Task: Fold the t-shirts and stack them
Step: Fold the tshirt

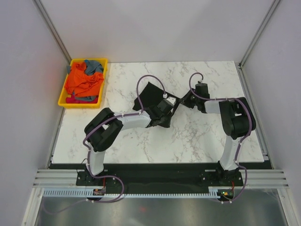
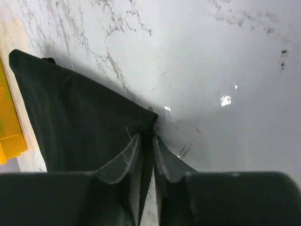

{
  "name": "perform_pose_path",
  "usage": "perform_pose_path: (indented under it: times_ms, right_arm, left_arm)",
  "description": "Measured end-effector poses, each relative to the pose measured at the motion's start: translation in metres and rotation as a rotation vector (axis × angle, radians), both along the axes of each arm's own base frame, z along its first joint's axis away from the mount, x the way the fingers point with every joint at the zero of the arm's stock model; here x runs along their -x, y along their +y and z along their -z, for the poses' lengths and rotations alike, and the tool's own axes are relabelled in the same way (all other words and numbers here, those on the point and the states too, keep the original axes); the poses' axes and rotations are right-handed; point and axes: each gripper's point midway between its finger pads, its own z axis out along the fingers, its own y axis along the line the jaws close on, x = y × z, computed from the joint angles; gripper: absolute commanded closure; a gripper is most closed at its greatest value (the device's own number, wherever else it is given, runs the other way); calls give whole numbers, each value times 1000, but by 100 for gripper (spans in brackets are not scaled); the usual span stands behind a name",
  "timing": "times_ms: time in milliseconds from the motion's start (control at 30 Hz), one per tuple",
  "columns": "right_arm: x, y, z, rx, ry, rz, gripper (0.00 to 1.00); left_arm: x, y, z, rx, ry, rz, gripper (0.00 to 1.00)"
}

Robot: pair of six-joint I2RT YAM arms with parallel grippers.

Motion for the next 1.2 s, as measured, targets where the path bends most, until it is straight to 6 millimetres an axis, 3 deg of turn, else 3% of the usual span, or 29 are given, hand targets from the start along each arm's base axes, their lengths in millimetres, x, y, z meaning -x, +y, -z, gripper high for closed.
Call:
perform_pose_path:
  times_ms: [33, 133, 267, 400, 467, 567, 700, 767, 833, 967, 1200]
  right_arm:
    - [-1, 1, 2, 0, -2, -5, 86]
    - [-8, 2, 3, 6, -11, -16, 91]
    - [-20, 5, 3, 26, -33, -38, 92]
    - [-31, 4, 0, 60, -46, -62, 86]
    - [-38, 4, -1, 75, -49, -77, 86]
    - [-54, 4, -5, 99, -59, -107, 86]
    - [-77, 5, -9, 115, -72, -152, 84]
    - [-87, 7, -9, 117, -79, -170, 77]
    - [-87, 7, -5, 122, -71, -186, 71]
    - [-86, 3, -5, 137, -58, -205, 61]
    - [-78, -9, -8, 142, -16, -209, 59]
  left_arm:
    - [3, 1, -1, 12, 3, 0, 70]
    - [11, 5, -1, 39, 16, 0, 70]
    - [21, 8, -11, 58, 39, 7, 67]
    - [15, 10, -42, 82, 21, -4, 67]
    - [-1, 12, -66, 113, -2, -30, 67]
    - [-40, 36, -94, 168, -31, -113, 66]
    - [-103, 114, -99, 205, -13, -297, 65]
    - [-130, 152, -94, 212, 6, -382, 63]
    - [-149, 173, -87, 215, 22, -426, 61]
    - [-167, 175, -70, 196, 40, -399, 64]
    - [-192, 152, -57, 213, 48, -291, 69]
